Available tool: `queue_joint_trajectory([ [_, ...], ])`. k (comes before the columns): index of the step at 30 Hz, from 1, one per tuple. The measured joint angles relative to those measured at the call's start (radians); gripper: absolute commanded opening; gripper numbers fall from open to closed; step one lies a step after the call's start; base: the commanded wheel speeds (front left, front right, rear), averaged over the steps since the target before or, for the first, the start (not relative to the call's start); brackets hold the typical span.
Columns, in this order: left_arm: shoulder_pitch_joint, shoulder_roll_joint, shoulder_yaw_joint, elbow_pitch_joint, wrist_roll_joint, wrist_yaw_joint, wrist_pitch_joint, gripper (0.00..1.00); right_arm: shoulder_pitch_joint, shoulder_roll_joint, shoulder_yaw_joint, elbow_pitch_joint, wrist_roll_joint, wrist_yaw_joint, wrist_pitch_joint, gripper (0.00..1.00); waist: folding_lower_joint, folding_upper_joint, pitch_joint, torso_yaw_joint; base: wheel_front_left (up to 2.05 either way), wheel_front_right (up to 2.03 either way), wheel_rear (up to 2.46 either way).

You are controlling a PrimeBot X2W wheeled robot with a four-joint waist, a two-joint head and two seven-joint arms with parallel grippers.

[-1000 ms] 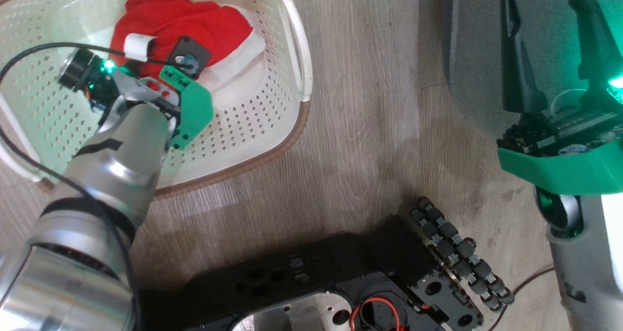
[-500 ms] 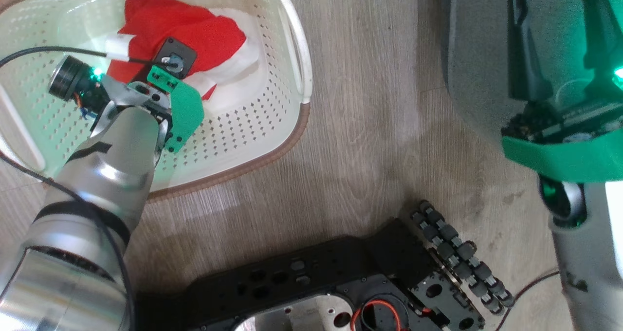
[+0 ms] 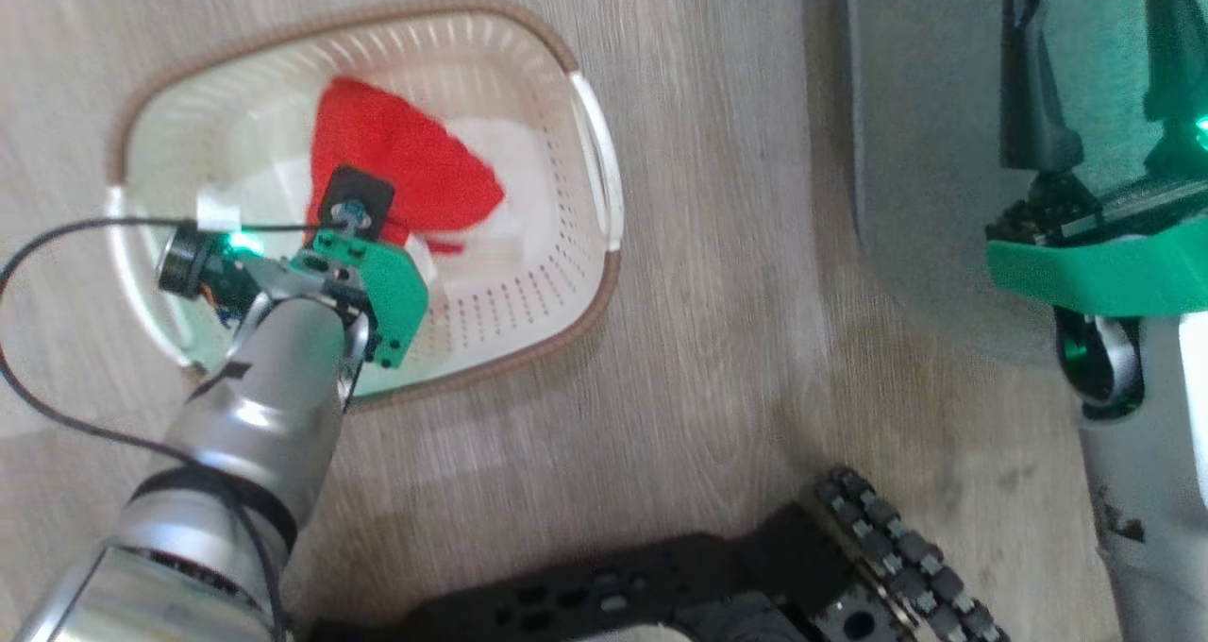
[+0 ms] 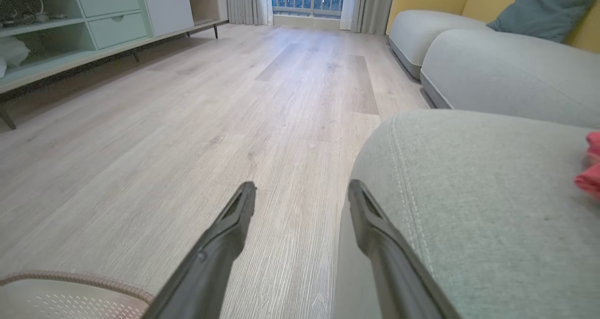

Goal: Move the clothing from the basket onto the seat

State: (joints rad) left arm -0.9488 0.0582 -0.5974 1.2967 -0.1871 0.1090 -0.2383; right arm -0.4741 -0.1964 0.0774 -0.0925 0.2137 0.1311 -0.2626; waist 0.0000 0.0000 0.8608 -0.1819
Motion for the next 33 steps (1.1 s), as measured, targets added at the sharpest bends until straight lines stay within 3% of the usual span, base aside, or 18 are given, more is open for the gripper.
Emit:
queue_joint_trajectory([
  [5, 0.055, -0.005, 0.015, -0.053, -0.023, 0.0, -0.009, 0.0, 0.041, -0.006, 0.0, 0.025, 0.0, 0.0, 0.0, 1.0, 0.0, 0.0, -0.115, 0.022, 0.0, 0.0, 0.0],
  [13, 0.236, 0.005, 0.094, -0.35, -0.035, 0.027, -0.01, 0.0, 0.106, -0.007, -0.002, 0.07, 0.002, 0.0, 0.0, 1.0, -0.0001, 0.0, -0.32, 0.067, 0.0, 0.0, 0.0],
  [23, 0.417, 0.021, 0.281, -0.726, -0.003, 0.007, -0.01, 0.0, 0.211, 0.007, -0.003, 0.113, 0.003, 0.0, 0.0, 1.0, -0.0001, 0.0001, -0.522, 0.105, 0.0, 0.0, 0.0],
  [33, 0.534, 0.005, 0.38, -1.0, 0.057, -0.022, -0.01, 0.0, 0.282, 0.027, 0.005, 0.131, 0.007, 0.0, 0.0, 1.0, -0.0001, 0.0001, -0.671, 0.128, 0.0, 0.0, 0.0],
])
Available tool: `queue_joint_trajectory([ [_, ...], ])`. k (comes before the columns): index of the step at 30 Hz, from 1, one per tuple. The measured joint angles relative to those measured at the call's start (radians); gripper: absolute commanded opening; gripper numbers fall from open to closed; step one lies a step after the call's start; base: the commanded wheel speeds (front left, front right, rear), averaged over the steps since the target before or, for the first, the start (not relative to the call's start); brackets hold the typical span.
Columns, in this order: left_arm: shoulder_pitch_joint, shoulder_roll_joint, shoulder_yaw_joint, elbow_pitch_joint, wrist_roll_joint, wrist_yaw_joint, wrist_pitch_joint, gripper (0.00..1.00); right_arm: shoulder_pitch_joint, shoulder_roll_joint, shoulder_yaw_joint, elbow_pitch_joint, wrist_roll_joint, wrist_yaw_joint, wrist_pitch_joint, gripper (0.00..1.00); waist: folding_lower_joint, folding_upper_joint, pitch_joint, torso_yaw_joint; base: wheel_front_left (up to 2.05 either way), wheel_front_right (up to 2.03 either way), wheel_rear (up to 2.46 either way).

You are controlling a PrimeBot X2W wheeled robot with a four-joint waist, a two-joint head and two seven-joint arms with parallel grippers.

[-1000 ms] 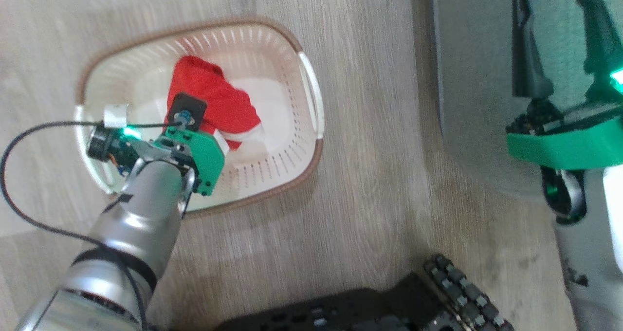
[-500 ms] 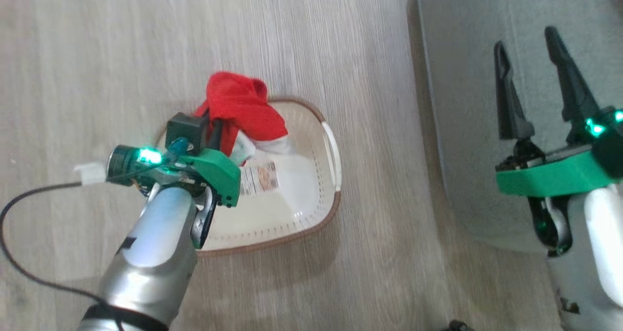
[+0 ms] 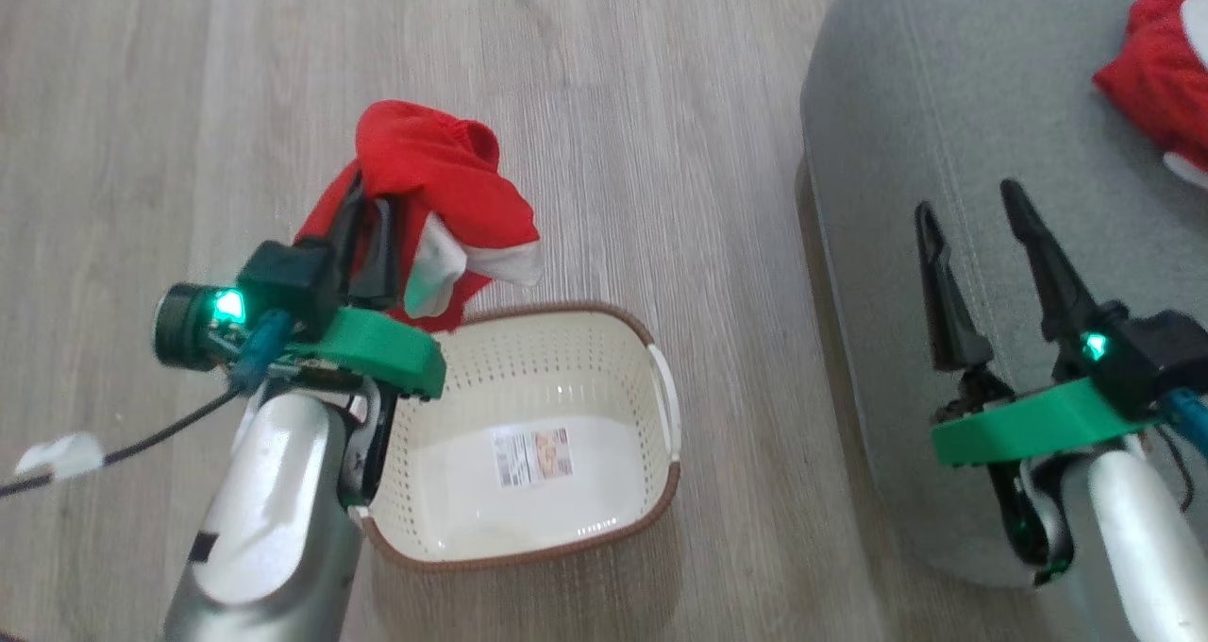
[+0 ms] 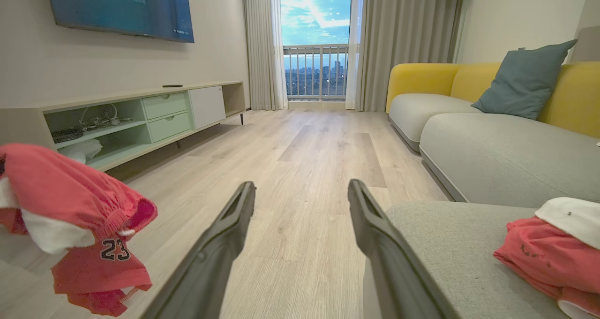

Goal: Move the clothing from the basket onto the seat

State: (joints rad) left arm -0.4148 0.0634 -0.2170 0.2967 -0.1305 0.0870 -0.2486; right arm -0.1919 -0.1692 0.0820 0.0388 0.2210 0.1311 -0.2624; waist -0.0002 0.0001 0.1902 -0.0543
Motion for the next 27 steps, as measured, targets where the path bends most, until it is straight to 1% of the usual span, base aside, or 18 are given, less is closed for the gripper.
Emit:
queue_joint_trajectory([
  [8, 0.108, -0.017, 0.097, -0.256, -0.004, -0.015, -0.001, 0.0, 0.071, 0.012, 0.015, 0.014, 0.0, 0.0, 0.0, 1.0, 0.0, 0.0, -0.105, 0.006, 0.0, 0.0, 0.0],
  [12, 0.136, -0.021, 0.105, -0.35, -0.011, -0.053, -0.008, 0.0, 0.087, 0.015, 0.026, 0.014, 0.0, 0.0, 0.0, 1.0, 0.0, 0.0, -0.138, 0.002, 0.0, 0.0, 0.0],
  [14, 0.138, -0.022, 0.101, -0.378, -0.016, -0.066, -0.008, 0.0, 0.089, 0.014, 0.033, 0.013, 0.0, 0.0, 0.0, 1.0, 0.0, 0.0, -0.149, 0.0, 0.0, 0.0, 0.0],
  [18, 0.138, -0.022, 0.084, -0.418, -0.057, -0.074, -0.008, 0.0, 0.105, 0.014, 0.046, 0.01, 0.0, 0.0, 0.0, 1.0, 0.0, 0.0, -0.157, -0.003, 0.0, 0.0, 0.0],
  [20, 0.138, -0.022, 0.073, -0.425, -0.109, -0.081, -0.008, 0.0, 0.106, 0.014, 0.049, 0.007, 0.0, 0.0, 0.0, 1.0, 0.0, 0.0, -0.159, -0.004, 0.0, 0.0, 0.0],
  [27, 0.138, -0.022, 0.034, -0.421, -0.136, -0.125, -0.008, 0.0, 0.106, 0.013, 0.067, -0.013, -0.008, 0.0, 0.0, 1.0, 0.0, 0.0, -0.159, -0.006, 0.0, 0.0, 0.0],
])
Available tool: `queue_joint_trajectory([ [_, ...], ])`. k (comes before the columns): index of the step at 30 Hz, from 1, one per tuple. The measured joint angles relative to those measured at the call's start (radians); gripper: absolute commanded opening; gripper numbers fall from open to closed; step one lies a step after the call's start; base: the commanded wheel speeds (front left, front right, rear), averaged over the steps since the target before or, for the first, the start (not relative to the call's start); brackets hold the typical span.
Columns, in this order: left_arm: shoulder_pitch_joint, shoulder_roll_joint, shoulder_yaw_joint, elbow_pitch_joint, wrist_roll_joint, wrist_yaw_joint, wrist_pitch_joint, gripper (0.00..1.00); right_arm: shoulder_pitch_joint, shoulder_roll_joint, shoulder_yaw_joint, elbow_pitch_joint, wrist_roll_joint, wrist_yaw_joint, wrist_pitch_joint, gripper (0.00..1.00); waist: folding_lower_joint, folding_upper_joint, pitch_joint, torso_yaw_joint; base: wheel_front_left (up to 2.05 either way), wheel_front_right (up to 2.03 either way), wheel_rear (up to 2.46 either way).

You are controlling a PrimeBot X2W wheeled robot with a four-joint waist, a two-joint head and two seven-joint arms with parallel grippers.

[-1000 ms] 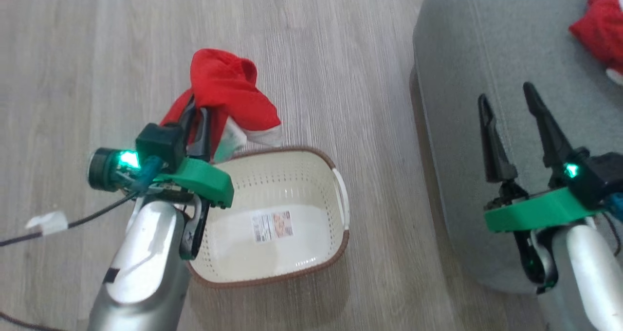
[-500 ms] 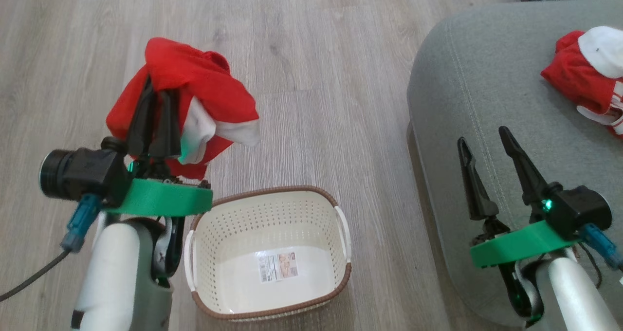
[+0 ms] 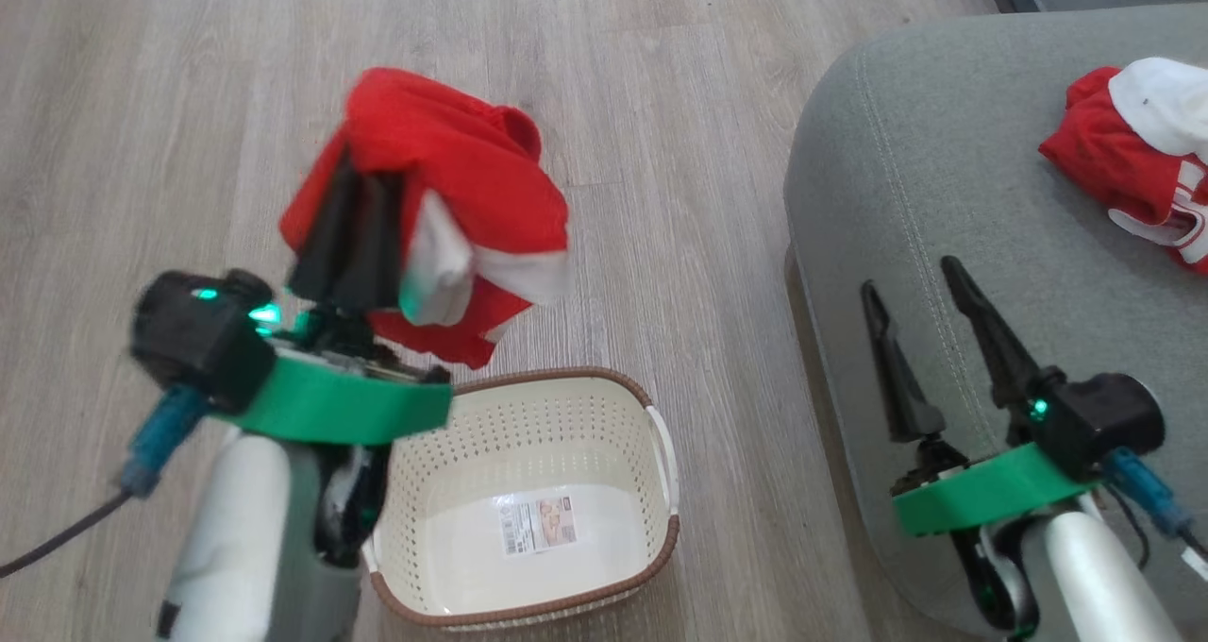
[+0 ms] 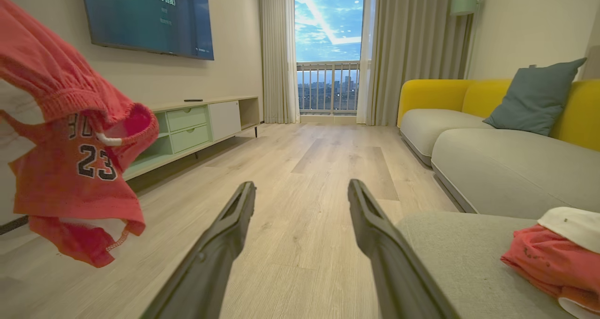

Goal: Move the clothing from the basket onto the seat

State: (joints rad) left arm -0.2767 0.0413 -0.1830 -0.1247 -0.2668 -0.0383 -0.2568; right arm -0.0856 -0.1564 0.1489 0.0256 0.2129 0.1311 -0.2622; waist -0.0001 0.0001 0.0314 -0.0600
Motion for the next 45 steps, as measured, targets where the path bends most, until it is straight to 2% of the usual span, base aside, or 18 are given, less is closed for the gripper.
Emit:
queue_joint_trajectory([
  [6, 0.0, 0.0, -0.084, 0.061, -0.006, -0.064, 0.0, 0.0, 0.0, -0.014, 0.061, -0.026, -0.003, 0.0, 0.0, 1.0, 0.0, 0.0, 0.009, -0.001, 0.0, 0.0, 0.0],
  [11, -0.004, 0.0, -0.114, 0.09, -0.025, -0.081, 0.0, 0.0, -0.005, -0.072, 0.165, -0.052, -0.04, 0.0, 0.0, 1.0, 0.0001, -0.0001, 0.014, 0.0, 0.0, 0.0, 0.0],
  [19, -0.009, 0.0, -0.149, 0.114, -0.043, -0.083, 0.0, 0.0, -0.029, -0.145, 0.265, -0.045, -0.151, 0.0, 0.001, 1.0, 0.0001, -0.0001, 0.007, 0.0, 0.0, 0.0, 0.0],
  [23, -0.009, 0.0, -0.172, 0.121, -0.046, -0.091, 0.0, 0.0, -0.07, -0.155, 0.273, -0.05, -0.228, 0.0, 0.001, 1.0, 0.0001, -0.0001, 0.003, 0.003, 0.0, 0.0, 0.0],
  [29, -0.014, 0.001, -0.216, 0.134, -0.046, -0.091, 0.0, 0.0, -0.093, -0.18, 0.344, -0.046, -0.297, 0.0, 0.001, 1.0, 0.0001, -0.0001, 0.004, 0.008, 0.0, 0.0, 0.0],
  [36, -0.046, 0.002, -0.287, 0.153, -0.046, -0.091, 0.0, 0.0, -0.16, -0.208, 0.428, -0.009, -0.313, 0.0, 0.001, 1.0, 0.0001, -0.0001, 0.009, 0.017, 0.0, 0.0, 0.0],
  [45, -0.056, 0.018, -0.396, 0.2, -0.045, -0.091, 0.0, 0.0, -0.191, -0.189, 0.423, 0.055, -0.319, 0.0, 0.001, 1.0, 0.0001, -0.0001, 0.006, 0.033, 0.0, 0.0, 0.0],
])
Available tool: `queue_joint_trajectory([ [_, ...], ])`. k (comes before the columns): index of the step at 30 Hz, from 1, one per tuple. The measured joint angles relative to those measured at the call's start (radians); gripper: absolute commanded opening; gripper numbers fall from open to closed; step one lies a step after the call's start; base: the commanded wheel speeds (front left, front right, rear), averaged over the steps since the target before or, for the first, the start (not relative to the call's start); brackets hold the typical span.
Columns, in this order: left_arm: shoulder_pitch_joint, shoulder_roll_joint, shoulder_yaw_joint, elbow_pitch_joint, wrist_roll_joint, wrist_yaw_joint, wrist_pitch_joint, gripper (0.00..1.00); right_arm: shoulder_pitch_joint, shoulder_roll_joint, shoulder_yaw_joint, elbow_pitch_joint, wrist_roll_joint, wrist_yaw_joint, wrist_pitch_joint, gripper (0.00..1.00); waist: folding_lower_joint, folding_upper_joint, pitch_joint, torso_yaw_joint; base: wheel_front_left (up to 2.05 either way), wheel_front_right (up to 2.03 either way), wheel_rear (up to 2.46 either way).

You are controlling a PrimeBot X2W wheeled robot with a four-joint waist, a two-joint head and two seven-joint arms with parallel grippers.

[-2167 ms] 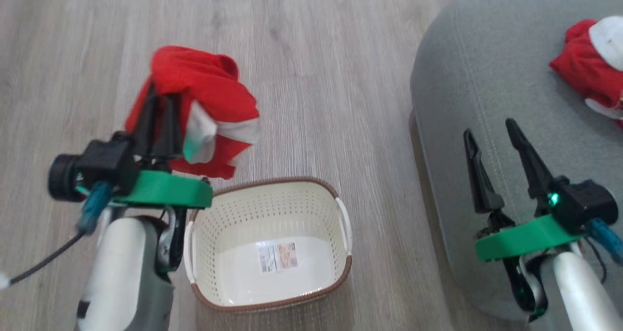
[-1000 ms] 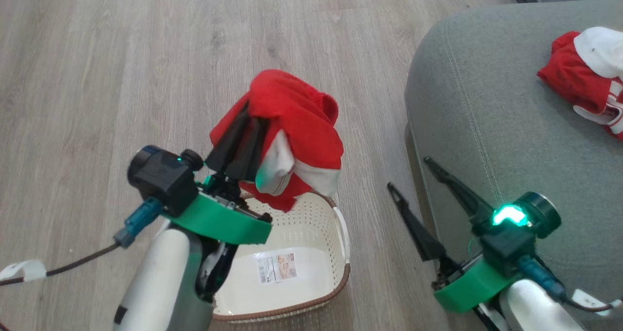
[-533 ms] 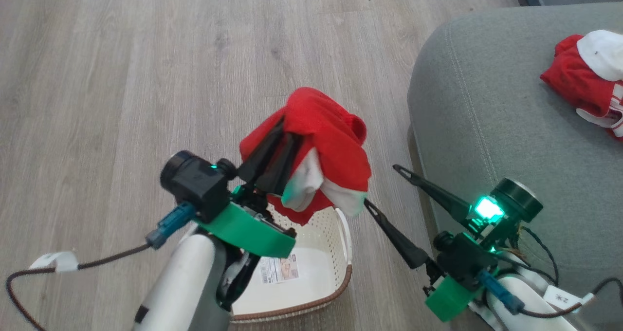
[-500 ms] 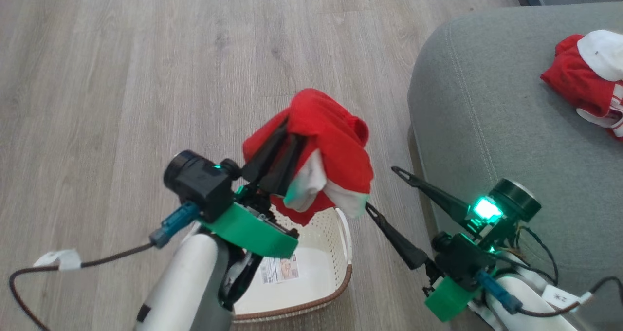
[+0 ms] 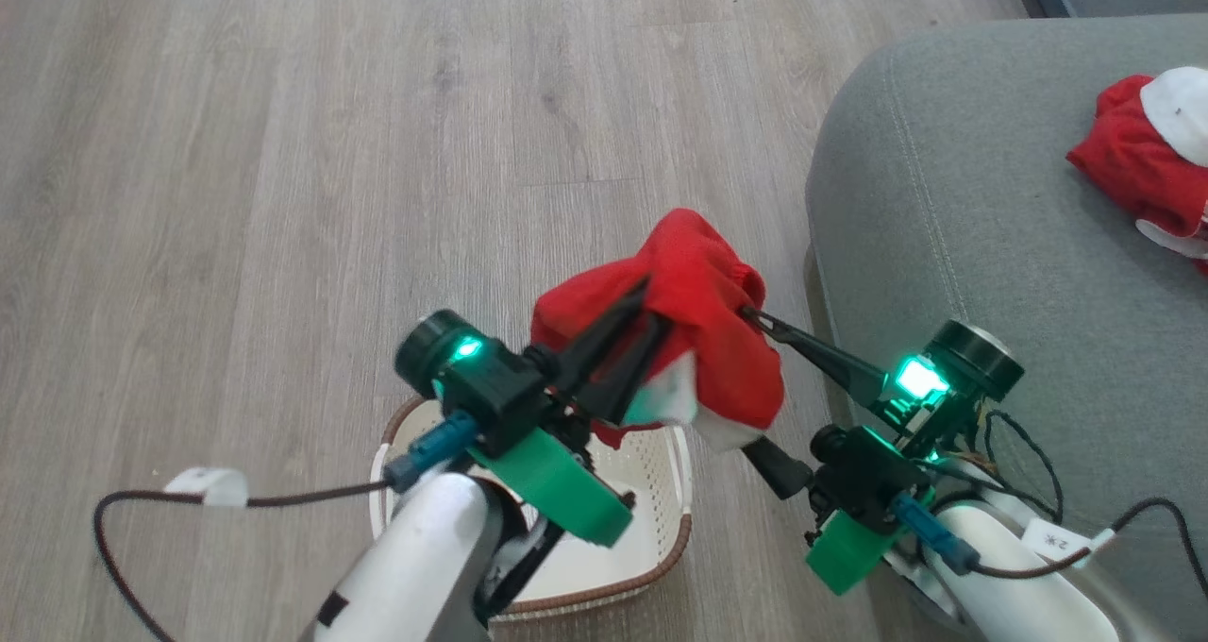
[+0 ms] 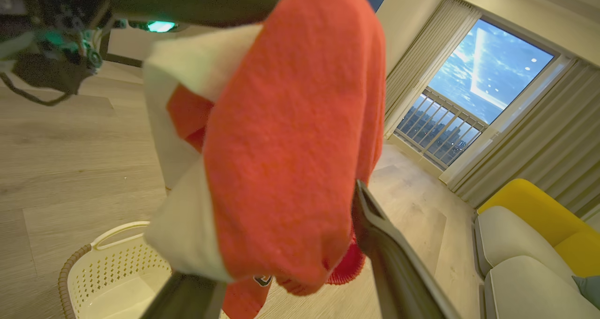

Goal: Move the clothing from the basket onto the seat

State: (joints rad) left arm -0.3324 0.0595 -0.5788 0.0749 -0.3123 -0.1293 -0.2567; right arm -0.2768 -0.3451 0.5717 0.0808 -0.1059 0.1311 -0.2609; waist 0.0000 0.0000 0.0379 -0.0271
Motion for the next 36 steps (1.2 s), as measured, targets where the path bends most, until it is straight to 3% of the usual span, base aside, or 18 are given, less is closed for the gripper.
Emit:
queue_joint_trajectory([
  [14, -0.024, 0.002, -0.146, 0.027, -0.031, 0.0, 0.0, 0.0, -0.007, 0.092, -0.015, 0.117, 0.026, 0.0, 0.0, 1.0, 0.0, 0.0, -0.013, 0.014, 0.0, 0.0, 0.0],
  [15, -0.024, 0.002, -0.149, 0.028, -0.031, 0.0, 0.0, 0.0, -0.007, 0.097, -0.015, 0.123, 0.037, 0.0, 0.0, 0.45, 0.0, 0.0, -0.015, 0.015, 0.0, 0.0, 0.0],
  [16, -0.024, 0.002, -0.151, 0.03, -0.031, 0.0, 0.0, 0.0, -0.006, 0.101, -0.015, 0.123, 0.05, 0.0, 0.0, 0.0, 0.0, 0.0, -0.017, 0.016, 0.0, 0.0, 0.0],
  [26, -0.012, 0.002, -0.129, 0.038, -0.03, 0.0, 0.0, 0.0, 0.005, 0.127, -0.072, 0.111, 0.122, 0.0, 0.0, 0.0, 0.0, 0.0, -0.025, 0.017, 0.0, 0.0, 0.0],
  [27, -0.012, 0.002, -0.121, 0.038, -0.027, 0.0, 0.0, 0.03, 0.005, 0.13, -0.082, 0.109, 0.13, 0.0, 0.0, 0.0, 0.0, 0.0, -0.024, 0.017, 0.0, 0.0, 0.0],
  [28, -0.012, 0.002, -0.111, 0.038, -0.018, 0.0, 0.0, 0.39, 0.005, 0.132, -0.09, 0.105, 0.138, 0.0, 0.0, 0.0, 0.0, 0.0, -0.024, 0.018, 0.0, 0.0, 0.0],
  [30, -0.012, 0.002, -0.097, 0.037, -0.002, 0.0, 0.0, 0.97, 0.008, 0.136, -0.111, 0.1, 0.146, 0.0, 0.0, 0.0, 0.0, 0.0, -0.023, 0.019, 0.0, 0.0, 0.0],
  [36, -0.002, -0.001, -0.086, 0.037, 0.01, 0.0, 0.0, 1.0, 0.033, 0.147, -0.149, 0.092, 0.16, 0.0, 0.0, 0.0, 0.0, 0.0, -0.023, 0.021, 0.0, 0.0, 0.0],
])
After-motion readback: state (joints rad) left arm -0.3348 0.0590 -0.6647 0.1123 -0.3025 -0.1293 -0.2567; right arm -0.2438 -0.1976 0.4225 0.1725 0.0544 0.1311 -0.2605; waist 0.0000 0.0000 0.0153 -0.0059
